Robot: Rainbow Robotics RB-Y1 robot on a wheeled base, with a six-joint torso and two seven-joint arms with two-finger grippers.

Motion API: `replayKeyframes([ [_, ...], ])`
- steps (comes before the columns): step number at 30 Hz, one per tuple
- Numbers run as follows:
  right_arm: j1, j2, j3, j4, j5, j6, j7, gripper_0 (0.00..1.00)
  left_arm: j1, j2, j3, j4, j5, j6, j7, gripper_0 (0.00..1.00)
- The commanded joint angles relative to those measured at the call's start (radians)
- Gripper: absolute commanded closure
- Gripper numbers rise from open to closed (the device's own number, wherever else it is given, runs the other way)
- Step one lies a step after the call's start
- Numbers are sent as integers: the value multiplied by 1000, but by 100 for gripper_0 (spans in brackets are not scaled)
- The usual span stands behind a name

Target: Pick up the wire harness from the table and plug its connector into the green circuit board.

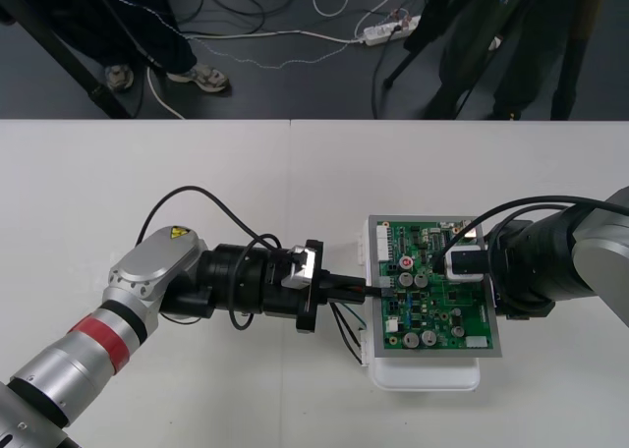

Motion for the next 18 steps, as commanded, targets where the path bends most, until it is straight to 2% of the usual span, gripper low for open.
replayKeyframes([
  [1,-22,17,9,-13,-19,-4,-54,0,-37,-20,-37,-22,9,33,19,100],
  [18,-22,17,11,-17,-28,-4,-54,0,-26,-20,-49,-51,41,33,23,100],
])
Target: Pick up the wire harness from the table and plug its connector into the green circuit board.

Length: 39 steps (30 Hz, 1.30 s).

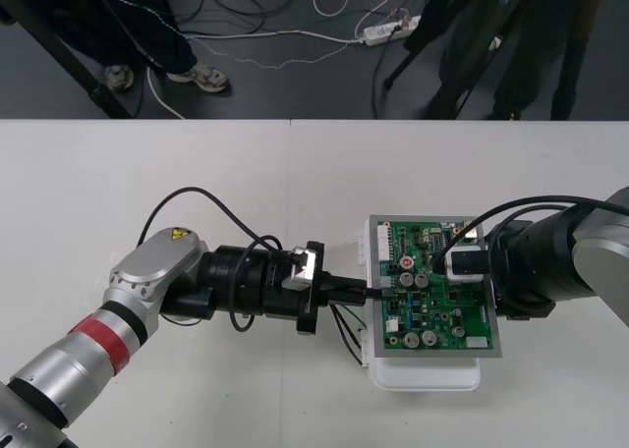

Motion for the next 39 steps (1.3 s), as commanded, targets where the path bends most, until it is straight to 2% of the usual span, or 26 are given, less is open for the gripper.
replayKeyframes([
  [1,-20,17,9,-18,-26,-2,-54,0,-26,-23,-36,-52,26,33,23,100],
  [39,-22,18,9,-24,-38,-2,-49,0,-26,-44,-36,-74,6,75,-67,100],
])
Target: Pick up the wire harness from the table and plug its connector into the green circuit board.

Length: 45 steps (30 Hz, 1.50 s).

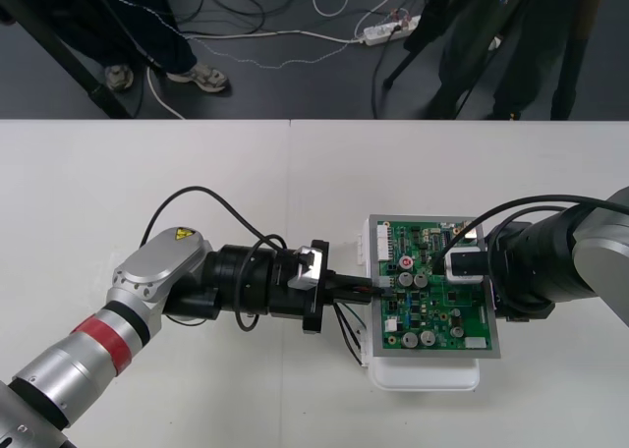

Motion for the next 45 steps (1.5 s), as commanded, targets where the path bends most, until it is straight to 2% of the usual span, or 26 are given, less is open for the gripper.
replayKeyframes([
  [1,-20,18,9,-24,-25,1,-49,0,-26,-46,-19,-51,-1,40,-66,100],
  [22,-22,27,9,-27,-17,1,-43,0,-23,-64,-19,-51,-5,49,-64,100],
  [30,-22,-3,5,-27,-26,1,-32,0,-23,-43,-14,-51,-4,51,-60,100],
  [31,-22,-5,3,-27,-26,1,-32,0,-23,-43,-14,-51,-4,51,-60,98],
  [34,-22,-20,-3,-22,-35,1,-25,0,-25,-37,-13,-53,-2,51,-57,61],
  [36,-20,-26,-6,-16,-42,1,-19,0,-23,-29,-10,-53,-1,49,-55,50],
  [39,-22,-42,-21,2,-72,1,-8,0,-23,-10,1,-53,-1,49,-54,46],
  [45,-20,-92,-55,42,-160,1,64,0,-17,48,21,-64,6,40,-52,46],
])
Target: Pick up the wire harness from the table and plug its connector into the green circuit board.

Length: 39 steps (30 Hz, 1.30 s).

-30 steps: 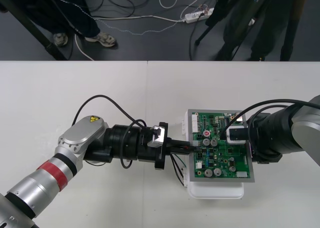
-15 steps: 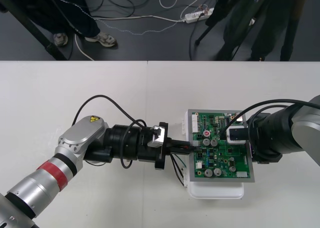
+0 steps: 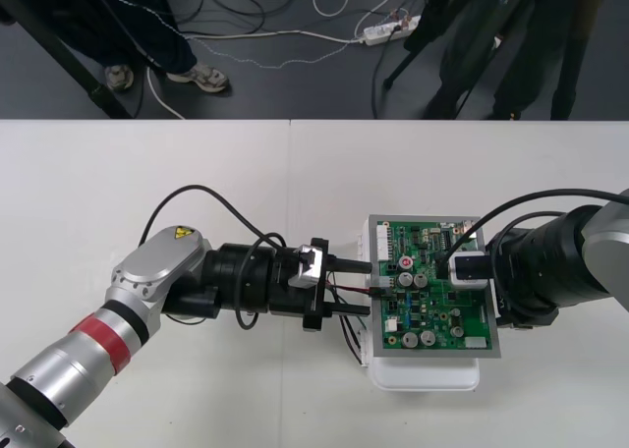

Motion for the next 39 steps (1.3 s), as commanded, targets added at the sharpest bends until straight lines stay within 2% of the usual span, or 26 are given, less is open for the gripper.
replayKeyframes([
  [1,-22,-70,-57,26,-82,1,84,0,-16,52,26,-54,11,22,-50,46],
  [11,-17,-133,-177,109,-294,1,245,0,-11,155,97,-61,11,-21,-24,47],
  [20,50,-150,-390,109,-549,1,343,0,-11,278,207,-134,-58,-47,23,46],
  [29,64,-150,-530,109,-862,1,323,0,-11,456,270,-357,-67,-36,267,47],
  [39,61,-102,-543,109,-1112,1,288,0,-11,643,345,-613,-65,27,479,47],
])
